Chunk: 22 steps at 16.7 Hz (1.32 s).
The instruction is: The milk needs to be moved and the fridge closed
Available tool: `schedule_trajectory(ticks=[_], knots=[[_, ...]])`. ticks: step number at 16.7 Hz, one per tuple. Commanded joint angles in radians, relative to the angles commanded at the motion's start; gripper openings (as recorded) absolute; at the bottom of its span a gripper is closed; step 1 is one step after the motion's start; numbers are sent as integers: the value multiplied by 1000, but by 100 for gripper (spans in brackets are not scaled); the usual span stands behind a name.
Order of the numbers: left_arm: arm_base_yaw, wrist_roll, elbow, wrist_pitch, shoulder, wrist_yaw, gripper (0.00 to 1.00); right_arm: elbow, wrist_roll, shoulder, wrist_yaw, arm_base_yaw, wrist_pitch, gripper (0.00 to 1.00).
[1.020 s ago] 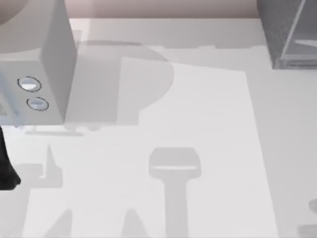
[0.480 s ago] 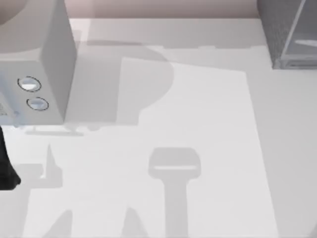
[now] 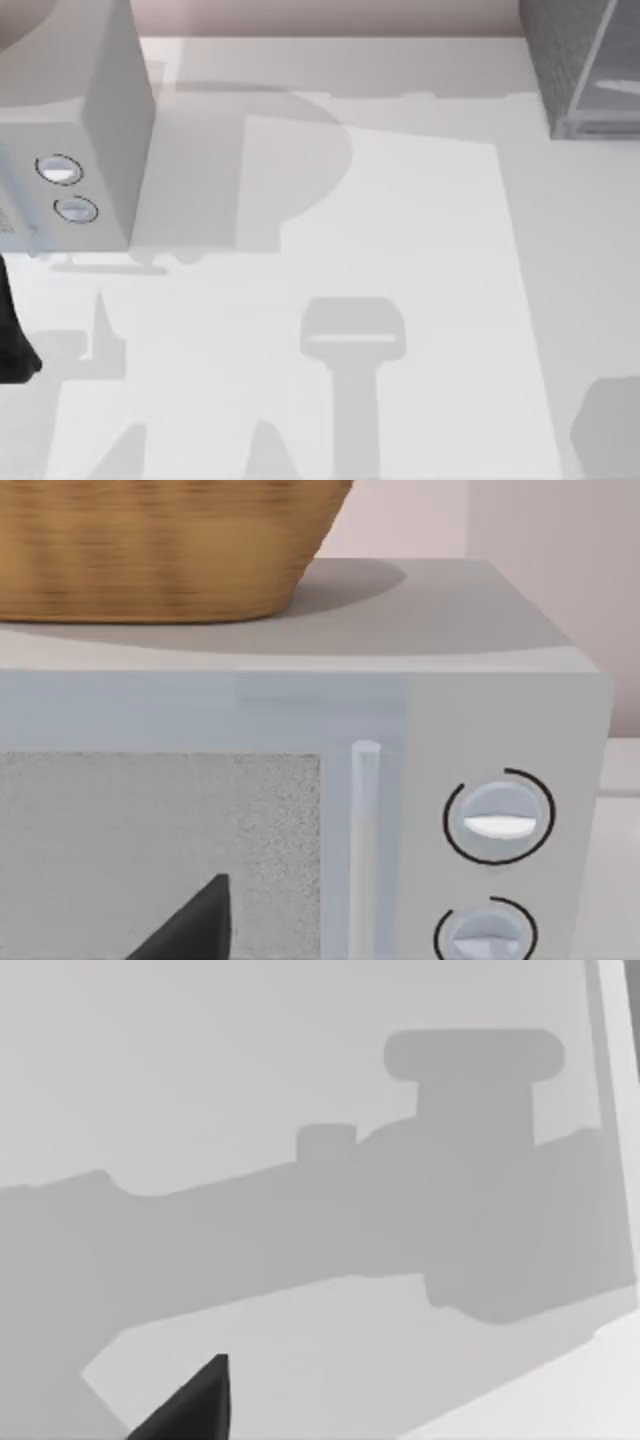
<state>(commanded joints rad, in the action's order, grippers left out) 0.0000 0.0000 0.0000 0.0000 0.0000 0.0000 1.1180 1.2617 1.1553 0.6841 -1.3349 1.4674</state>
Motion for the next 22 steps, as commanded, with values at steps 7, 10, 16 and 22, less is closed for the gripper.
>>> schedule_trajectory(ticks=[7, 10, 16, 22], knots=[[0, 0, 0, 0, 0, 0, 100, 131, 425, 383, 181, -318, 39, 100], [0, 0, 0, 0, 0, 0, 100, 175, 619, 540, 237, -419, 43, 100], [0, 0, 0, 0, 0, 0, 100, 214, 776, 661, 265, -476, 7, 100], [0, 0, 0, 0, 0, 0, 100, 208, 765, 659, 261, -462, 0, 100]])
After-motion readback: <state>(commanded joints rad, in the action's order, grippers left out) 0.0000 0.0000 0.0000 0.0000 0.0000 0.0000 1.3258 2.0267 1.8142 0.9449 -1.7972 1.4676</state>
